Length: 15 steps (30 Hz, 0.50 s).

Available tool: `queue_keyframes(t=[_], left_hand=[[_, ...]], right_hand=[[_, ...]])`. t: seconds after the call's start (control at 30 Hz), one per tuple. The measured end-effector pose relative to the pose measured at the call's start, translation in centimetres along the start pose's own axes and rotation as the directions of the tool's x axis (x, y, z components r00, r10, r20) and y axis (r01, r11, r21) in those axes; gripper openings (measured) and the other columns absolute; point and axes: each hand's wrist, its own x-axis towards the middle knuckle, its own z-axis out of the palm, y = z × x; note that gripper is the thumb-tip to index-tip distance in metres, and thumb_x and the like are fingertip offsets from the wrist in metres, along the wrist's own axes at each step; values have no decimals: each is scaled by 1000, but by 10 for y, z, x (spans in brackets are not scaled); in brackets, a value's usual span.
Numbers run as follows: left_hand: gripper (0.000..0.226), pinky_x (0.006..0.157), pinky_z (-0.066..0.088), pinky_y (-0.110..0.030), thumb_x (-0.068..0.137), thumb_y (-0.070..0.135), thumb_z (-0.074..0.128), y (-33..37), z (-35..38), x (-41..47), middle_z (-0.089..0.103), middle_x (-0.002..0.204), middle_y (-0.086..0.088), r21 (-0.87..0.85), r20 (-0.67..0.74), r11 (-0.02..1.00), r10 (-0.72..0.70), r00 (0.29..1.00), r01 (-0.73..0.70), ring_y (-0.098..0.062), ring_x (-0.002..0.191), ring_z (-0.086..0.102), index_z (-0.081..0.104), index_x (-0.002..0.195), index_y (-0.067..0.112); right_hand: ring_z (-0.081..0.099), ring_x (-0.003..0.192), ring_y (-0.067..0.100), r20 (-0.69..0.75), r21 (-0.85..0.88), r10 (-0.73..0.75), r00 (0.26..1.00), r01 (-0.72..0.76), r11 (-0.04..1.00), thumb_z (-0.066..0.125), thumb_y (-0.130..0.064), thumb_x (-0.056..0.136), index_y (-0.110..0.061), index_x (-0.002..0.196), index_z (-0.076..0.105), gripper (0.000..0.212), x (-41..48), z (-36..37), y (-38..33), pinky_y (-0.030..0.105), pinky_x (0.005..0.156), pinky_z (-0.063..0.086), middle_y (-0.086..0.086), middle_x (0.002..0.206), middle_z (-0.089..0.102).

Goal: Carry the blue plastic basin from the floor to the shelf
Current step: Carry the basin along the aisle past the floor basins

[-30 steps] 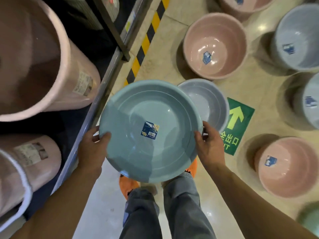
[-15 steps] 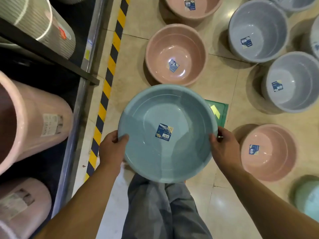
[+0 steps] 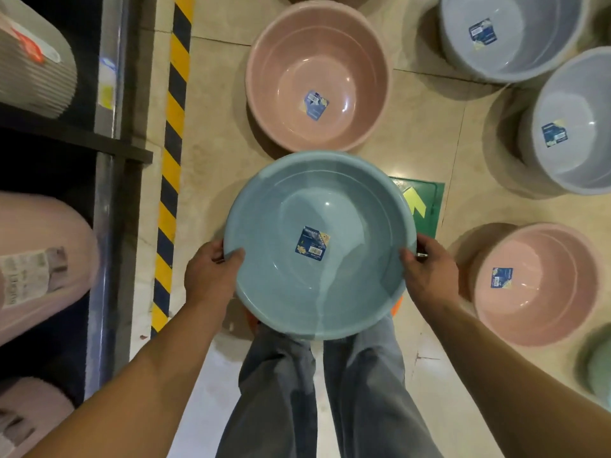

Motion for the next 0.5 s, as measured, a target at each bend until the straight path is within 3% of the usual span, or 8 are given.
queue_keyframes(t=[0.13,0.23,0.37,0.5], left_hand=[[22,69,46,-23,96,27,70,-15,31,30,66,106,6,40,1,999,0,1000,0,-21,99,62,64,117,26],[28,80,46,-29,96,28,69,-26,50,49,66,107,5,74,2,997,9,1000,-9,-21,99,62,66,123,21],[40,87,45,-34,96,33,66,-42,68,69,61,112,5,143,-38,990,-2,999,7,-22,103,57,63,133,18],[21,73,44,-22,95,25,65,-49,81,81,59,95,11,164,-73,986,14,997,-2,-16,85,57,60,116,27]], right_hand=[[64,94,22,-16,107,126,992,-124,987,62,-14,96,-13,126,71,31,38,32,22,36,86,53,-1,101,68],[64,90,20,-24,125,172,985,-168,978,64,-15,95,-14,124,74,30,58,54,37,32,81,52,-1,100,70],[69,98,22,-15,95,183,983,-181,979,62,-17,96,-15,128,73,34,75,77,58,30,83,51,2,115,75],[67,97,27,-19,65,179,984,-177,982,58,-16,96,-11,125,71,32,89,90,70,27,77,44,7,114,74]])
